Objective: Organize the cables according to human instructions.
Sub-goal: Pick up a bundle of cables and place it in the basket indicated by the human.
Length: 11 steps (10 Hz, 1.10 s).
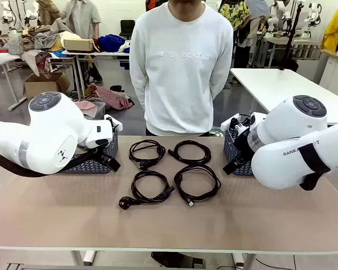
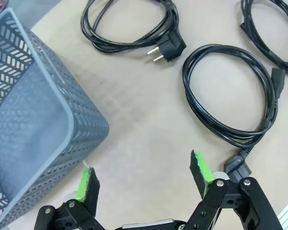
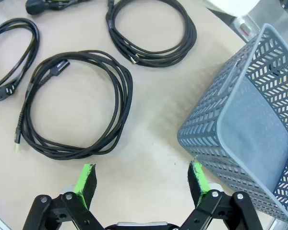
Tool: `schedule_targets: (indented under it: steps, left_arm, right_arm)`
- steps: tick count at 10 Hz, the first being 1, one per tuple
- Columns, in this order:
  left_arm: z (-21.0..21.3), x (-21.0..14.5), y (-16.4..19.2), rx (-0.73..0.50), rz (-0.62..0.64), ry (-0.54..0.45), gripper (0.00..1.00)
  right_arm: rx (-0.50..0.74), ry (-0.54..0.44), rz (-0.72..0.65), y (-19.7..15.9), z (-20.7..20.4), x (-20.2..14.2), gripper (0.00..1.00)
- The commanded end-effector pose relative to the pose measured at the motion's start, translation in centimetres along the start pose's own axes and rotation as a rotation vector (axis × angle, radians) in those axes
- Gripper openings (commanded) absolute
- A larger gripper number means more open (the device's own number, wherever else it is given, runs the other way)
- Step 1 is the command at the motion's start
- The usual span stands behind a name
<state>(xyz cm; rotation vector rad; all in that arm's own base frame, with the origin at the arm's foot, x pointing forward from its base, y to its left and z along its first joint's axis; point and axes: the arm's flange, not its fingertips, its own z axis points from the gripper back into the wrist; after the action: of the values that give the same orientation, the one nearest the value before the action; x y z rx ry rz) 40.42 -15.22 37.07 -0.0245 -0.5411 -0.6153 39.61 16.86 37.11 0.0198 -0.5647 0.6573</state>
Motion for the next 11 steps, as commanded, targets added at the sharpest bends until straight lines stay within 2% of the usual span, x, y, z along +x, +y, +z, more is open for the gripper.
schedule_targets:
  steps: [1,11]
  left_arm:
    - [0.01,0.00,0.00,0.000,0.000,0.000,1.00]
    - [0.00,0.01,-0.05,0.000,-0.001,0.000,1.00]
  right_arm:
    - [0.000,0.000,0.000,0.00,0.00,0.00,1.00]
    - [0.000,0.000,0.000,0.00,0.00,0.00,1.00]
